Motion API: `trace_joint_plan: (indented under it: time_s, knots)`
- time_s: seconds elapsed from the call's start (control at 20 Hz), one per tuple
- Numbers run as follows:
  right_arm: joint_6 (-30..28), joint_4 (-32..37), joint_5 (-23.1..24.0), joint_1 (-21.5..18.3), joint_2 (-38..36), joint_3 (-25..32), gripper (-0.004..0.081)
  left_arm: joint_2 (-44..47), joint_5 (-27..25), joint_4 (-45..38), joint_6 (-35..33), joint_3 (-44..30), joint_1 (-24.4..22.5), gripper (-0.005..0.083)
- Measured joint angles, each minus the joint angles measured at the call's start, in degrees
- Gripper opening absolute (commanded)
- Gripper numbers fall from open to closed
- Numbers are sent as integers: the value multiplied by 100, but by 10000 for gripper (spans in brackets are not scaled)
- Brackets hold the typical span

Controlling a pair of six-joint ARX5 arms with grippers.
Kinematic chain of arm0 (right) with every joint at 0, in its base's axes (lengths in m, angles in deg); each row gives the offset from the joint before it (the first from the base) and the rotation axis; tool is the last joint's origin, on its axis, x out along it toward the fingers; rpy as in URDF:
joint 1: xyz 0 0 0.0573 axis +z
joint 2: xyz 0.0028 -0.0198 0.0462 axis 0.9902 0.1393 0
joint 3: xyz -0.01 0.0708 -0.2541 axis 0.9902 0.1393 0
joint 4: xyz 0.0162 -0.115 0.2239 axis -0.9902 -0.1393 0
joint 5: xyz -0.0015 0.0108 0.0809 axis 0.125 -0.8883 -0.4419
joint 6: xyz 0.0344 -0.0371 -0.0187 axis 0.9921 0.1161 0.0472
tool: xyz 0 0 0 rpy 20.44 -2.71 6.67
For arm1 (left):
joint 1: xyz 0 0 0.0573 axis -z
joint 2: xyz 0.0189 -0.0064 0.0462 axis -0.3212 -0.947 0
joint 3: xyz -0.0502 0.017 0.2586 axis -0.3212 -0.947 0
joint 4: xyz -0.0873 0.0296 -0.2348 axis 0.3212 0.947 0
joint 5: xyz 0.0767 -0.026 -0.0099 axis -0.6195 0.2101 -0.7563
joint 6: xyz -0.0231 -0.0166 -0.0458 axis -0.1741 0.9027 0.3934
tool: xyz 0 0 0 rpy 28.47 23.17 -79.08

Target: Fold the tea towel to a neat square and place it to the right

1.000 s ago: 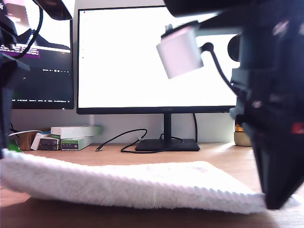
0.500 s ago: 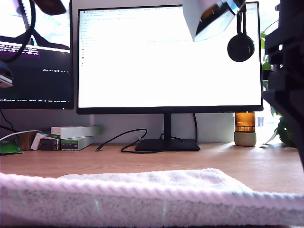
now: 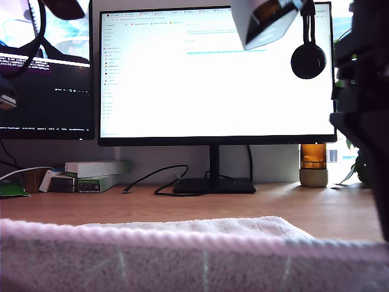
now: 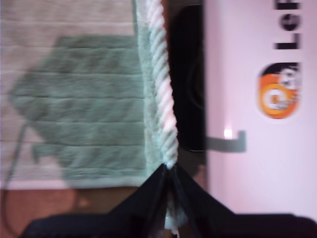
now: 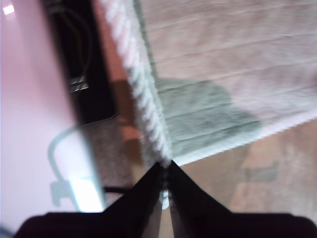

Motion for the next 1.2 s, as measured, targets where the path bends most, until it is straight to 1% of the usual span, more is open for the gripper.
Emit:
trace_joint_plan:
  time_s: [0.15, 0.3, 0.45, 0.65, 0.85, 1.05, 1.2]
  knots:
    - [-157, 348, 63, -334, 0, -4, -13, 0, -90, -291, -256, 2, -315, -24]
    - [-411, 763, 103, -549, 0, -4, -13, 0, -98, -632, -483, 2, -675, -24]
    - [-605, 1152, 214, -717, 2, -7, -13, 0, -98, -835, -553, 2, -872, -24]
    - [-857, 1515, 227, -1016, 63, -11, -13, -15, -96, -1283, -758, 0, -1139, -24]
    - [-1049, 1906, 229, -1283, 208, -11, -13, -284, -98, -1687, -837, 2, -1386, -24]
    - [-1226, 2277, 227, -1475, 608, -55, -13, -402, -96, -2144, -1073, 2, -1641, -24]
    - [-1384, 2363, 227, -1641, 960, -345, -13, -715, -28, -2328, -1115, 2, -1864, -24]
